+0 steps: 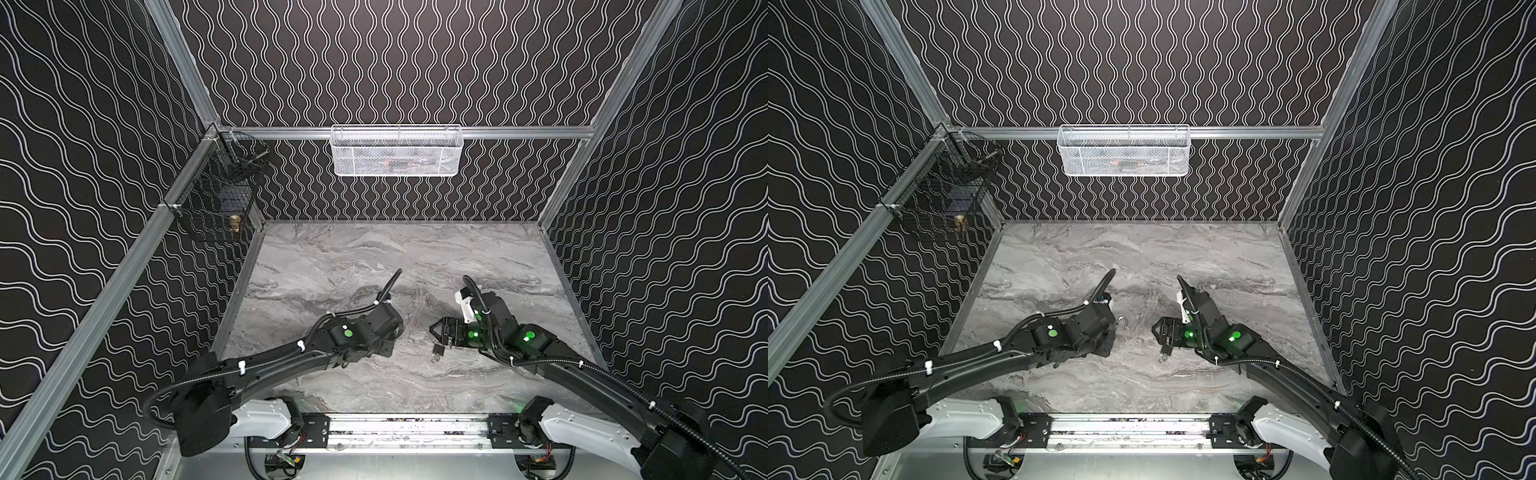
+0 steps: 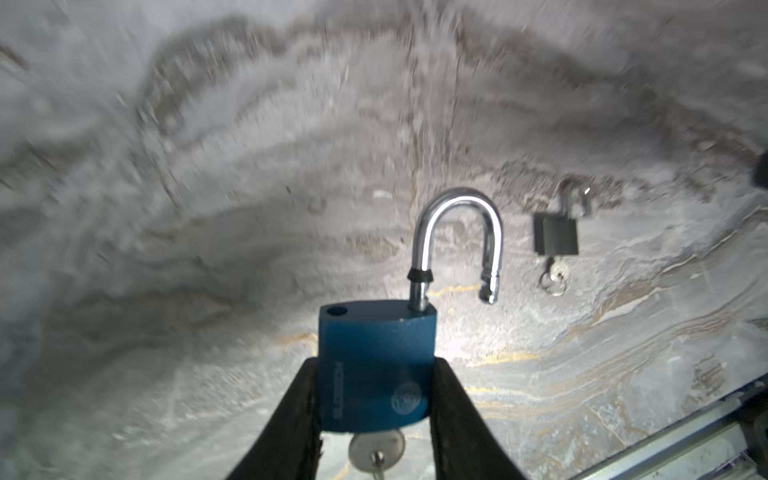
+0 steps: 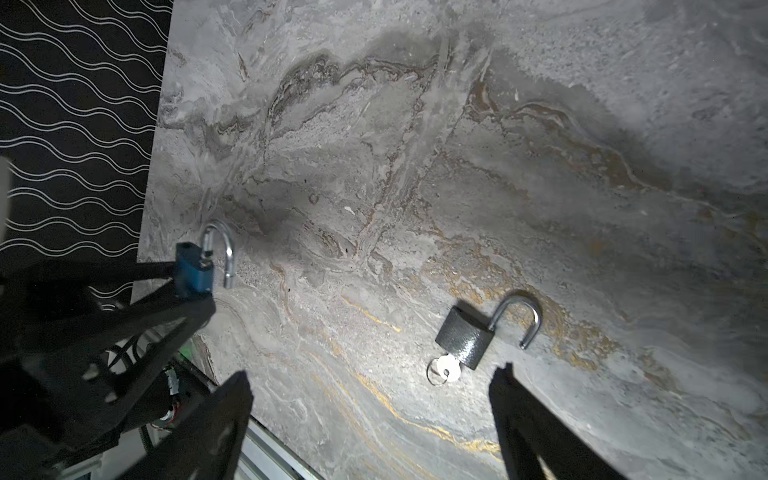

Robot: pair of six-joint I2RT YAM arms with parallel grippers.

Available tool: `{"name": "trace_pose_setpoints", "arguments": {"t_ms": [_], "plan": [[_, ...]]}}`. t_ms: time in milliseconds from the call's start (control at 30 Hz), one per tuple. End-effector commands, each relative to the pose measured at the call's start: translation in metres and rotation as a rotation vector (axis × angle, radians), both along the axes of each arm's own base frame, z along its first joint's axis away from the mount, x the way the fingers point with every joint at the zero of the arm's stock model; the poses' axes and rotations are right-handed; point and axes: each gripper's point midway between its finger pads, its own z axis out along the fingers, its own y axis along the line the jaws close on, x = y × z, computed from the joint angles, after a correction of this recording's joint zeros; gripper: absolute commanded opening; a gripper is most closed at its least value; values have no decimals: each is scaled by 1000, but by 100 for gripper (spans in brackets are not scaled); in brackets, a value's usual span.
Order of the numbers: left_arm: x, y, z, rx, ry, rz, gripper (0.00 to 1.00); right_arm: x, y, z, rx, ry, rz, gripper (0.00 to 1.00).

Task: Unlock with the key
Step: 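Lower the open blue padlock onto the table with the left gripper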

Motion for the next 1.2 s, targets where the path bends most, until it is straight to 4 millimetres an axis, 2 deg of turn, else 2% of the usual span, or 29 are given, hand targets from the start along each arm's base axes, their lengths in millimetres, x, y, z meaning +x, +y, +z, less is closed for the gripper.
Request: {"name": "trace_pose_setpoints", "arguments": {"t_ms": [0,67,200,367,533,833,967,1167], "plan": [[-9,3,-19,12,81,101,0,13,-1,7,50,-45,-75,91],[-11,5,-28,52,93,122,0,12,-3,4,51,-39,-79,91],[-20,-4,-47,53,132,111,0,11,-5,-5,40,-23,-85,91],[-23,2,-60,117,135,129,0,11,-8,-9,44,-19,-93,92],[-28,-4,-72,87,165,113,0,12,-9,-12,37,-11,-95,92],[-33,-1,-84,113,194,105,12,12,-10,-18,45,6,-91,92],[-36,7,-91,142,206,125,20,12,-12,-21,40,11,-95,92],[-39,7,-97,158,224,102,35,12,-13,-25,40,18,-95,92]]}}
